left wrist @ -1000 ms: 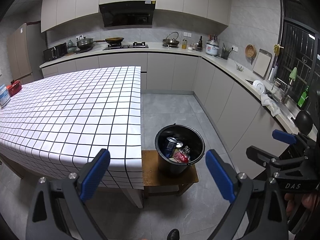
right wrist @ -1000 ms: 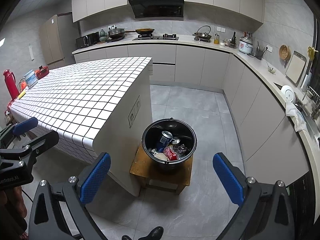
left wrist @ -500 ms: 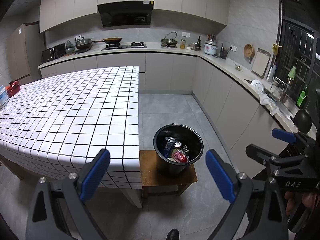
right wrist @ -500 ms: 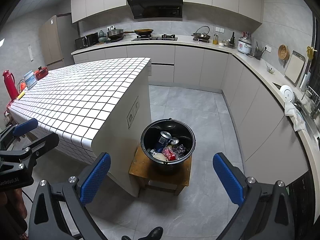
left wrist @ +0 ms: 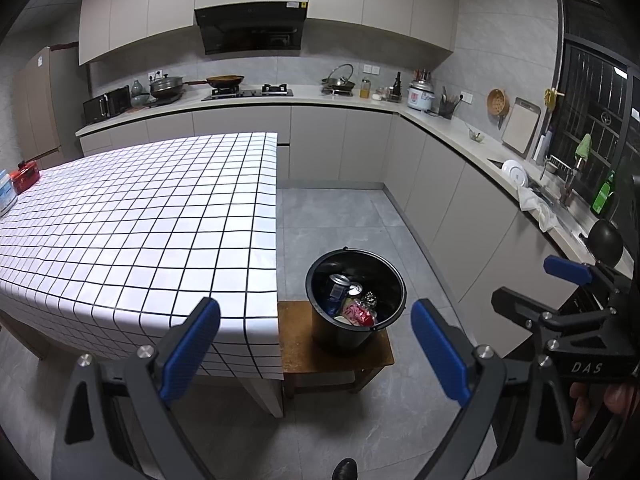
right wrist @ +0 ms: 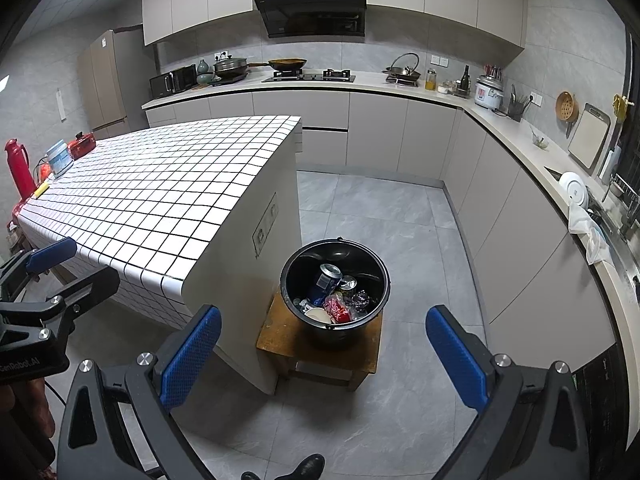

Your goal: Collect trash

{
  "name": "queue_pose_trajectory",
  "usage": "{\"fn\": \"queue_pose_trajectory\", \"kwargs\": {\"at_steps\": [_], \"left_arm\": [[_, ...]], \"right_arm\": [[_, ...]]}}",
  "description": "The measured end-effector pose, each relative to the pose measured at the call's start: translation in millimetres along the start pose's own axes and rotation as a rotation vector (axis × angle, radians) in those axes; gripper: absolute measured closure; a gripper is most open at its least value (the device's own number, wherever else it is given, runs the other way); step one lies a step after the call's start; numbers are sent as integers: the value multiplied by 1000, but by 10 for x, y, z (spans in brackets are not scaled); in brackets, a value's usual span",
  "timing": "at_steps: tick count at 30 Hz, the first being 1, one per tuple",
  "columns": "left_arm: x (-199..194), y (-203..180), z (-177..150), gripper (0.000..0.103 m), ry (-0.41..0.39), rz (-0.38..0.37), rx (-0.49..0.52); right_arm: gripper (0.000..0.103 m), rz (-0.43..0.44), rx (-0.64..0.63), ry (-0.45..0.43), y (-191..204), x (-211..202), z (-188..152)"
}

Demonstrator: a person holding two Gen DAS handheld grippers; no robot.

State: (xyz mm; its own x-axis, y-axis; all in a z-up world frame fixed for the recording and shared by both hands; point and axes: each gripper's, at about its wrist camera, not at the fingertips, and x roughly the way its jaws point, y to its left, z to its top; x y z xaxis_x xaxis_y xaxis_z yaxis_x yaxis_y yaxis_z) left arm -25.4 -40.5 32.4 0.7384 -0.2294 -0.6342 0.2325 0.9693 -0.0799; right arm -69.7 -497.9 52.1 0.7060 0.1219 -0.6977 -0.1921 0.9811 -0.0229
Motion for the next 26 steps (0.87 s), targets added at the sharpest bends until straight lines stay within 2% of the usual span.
{"fn": "queue_pose_trajectory", "kwargs": {"at_steps": [8, 16, 26], "left_arm": [[21, 26, 15, 6, -2, -8, 11], [103, 85, 29, 6, 10, -72, 15], [181, 110, 49, 6, 6, -62, -3]], "right_arm": [[0, -3, -2, 1, 13, 16, 21], [0, -9, -4, 12, 17, 83, 67], [0, -11, 1, 24, -26, 203, 98]]}}
